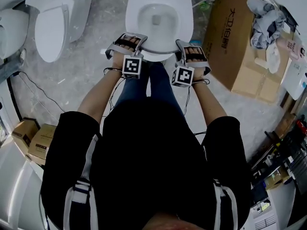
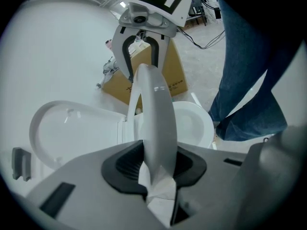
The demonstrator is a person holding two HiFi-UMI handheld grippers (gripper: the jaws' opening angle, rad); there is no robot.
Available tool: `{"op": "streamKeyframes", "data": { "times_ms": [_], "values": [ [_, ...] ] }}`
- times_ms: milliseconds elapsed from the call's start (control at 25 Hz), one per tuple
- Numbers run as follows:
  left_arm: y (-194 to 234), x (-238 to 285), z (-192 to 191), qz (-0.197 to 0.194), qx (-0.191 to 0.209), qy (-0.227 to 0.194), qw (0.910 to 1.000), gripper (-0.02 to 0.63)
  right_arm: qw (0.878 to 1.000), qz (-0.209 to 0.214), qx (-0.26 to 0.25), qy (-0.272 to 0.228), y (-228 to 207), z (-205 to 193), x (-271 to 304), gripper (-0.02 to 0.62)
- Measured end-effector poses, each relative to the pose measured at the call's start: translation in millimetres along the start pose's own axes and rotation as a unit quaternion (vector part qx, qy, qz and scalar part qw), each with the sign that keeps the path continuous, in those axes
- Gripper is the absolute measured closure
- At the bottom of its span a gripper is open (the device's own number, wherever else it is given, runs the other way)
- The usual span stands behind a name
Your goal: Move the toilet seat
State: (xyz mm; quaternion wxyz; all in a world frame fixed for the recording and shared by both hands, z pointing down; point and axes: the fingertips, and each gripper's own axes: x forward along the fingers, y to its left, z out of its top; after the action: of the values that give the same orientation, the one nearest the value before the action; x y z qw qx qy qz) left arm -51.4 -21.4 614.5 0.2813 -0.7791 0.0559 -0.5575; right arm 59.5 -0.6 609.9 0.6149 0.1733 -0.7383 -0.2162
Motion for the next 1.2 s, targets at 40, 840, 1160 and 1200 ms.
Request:
{"op": "streamKeyframes", "data": {
  "times_ms": [40,840,1160,1200],
  "values": [
    [4.6,-0.9,0.5,0.006,-0.001,-0.001,1.0,0.482,1.0,-0.003,-0.001,0.001,-2.7,-0.9,-1.4,0.359],
    [57.3,-19.1,-4.1,-0.013,-0.032,0.009,0.9994,0.497,1.0,-0.02,0.006,-0.019,-72.9,4.4,-19.9,0.471],
    [83.5,-24.7,-6.4,-0.045,-0.041,0.001,0.9982,0.499,0.999,0.051,0.014,-0.011,-87.9,-3.7,-21.5,0.469],
    [86.6,-25.1,-6.9,-0.049,-0.042,0.0,0.9979,0.499,0.998,0.056,0.015,-0.009,-91.1,-4.3,-21.8,0.468]
  ]
}}
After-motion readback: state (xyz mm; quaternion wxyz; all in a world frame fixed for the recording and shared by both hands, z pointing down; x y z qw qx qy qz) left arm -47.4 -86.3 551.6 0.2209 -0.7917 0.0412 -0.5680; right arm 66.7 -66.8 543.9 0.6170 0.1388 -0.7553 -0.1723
